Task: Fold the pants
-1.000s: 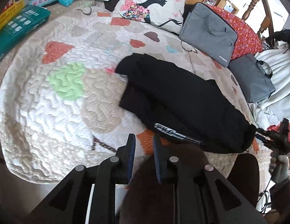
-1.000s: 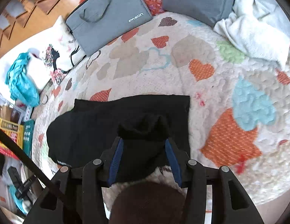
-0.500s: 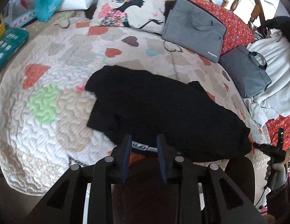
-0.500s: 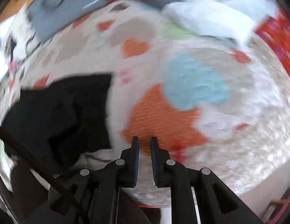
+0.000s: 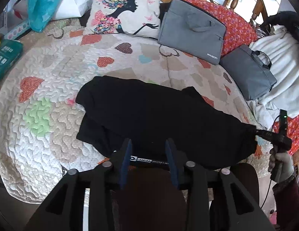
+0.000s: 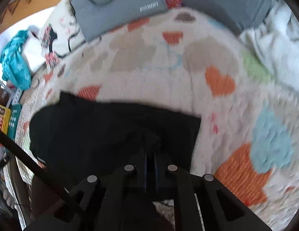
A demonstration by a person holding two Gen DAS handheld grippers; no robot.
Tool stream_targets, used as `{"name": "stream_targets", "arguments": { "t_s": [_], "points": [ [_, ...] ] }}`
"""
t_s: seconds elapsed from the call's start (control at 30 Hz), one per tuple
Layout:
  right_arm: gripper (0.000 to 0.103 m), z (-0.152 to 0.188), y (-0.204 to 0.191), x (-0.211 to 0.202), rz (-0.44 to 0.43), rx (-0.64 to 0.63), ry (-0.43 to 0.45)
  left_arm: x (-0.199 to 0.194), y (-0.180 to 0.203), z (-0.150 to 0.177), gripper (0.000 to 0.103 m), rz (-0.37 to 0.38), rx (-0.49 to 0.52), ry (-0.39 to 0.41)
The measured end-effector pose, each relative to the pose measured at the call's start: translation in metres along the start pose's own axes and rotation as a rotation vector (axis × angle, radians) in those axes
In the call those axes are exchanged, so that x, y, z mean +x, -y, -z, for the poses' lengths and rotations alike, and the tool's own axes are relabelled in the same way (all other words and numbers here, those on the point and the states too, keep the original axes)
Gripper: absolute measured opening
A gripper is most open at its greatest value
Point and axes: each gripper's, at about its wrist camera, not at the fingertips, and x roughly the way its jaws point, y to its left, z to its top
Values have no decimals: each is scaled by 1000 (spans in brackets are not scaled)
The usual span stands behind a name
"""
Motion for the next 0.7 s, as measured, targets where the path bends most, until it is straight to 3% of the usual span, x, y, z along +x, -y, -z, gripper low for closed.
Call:
{"name": "stream_targets", "arguments": {
  "t_s": [0.17, 0.23, 0.3, 0.33, 0.37, 0.47, 0.53, 0.57, 0.6, 0.63, 0.67, 0.7],
  "points": [
    [8, 1, 15, 7, 96, 19, -40, 6, -10, 6, 36, -17, -25, -20],
    [22, 7, 23, 3, 75, 71, -10, 7, -13, 8, 36, -26, -24, -24],
    [50, 13, 37, -9, 9, 144, 36, 8, -18, 9, 36, -25, -39, -28],
    [57, 14, 43, -12, -15, 181, 57, 8, -21, 9, 36, -23, -48, -30],
    [62, 14, 46, -11, -26, 197, 66, 8, -23, 9, 36, -19, -60, -30],
    [65, 11, 47, 11, -76, 220, 37, 4, -25, 10, 36, -7, -83, -14],
    [72, 11, 42, 18, -81, 227, 76, -1, -23, 12, 36, -4, -82, 2],
    [71, 10, 39, 20, -82, 230, 84, -3, -23, 13, 36, -3, -80, 6],
    [52, 9, 36, 20, -106, 231, 85, -4, -22, 14, 36, -3, -79, 9],
    [26, 8, 34, 23, -182, 246, 61, -6, -22, 15, 36, -3, -80, 11],
    [20, 7, 34, 28, -237, 280, 22, -7, -22, 15, 36, -4, -82, 13],
    [19, 7, 30, 26, -224, 273, 28, -8, -22, 16, 36, -5, -86, 16]
  ]
}}
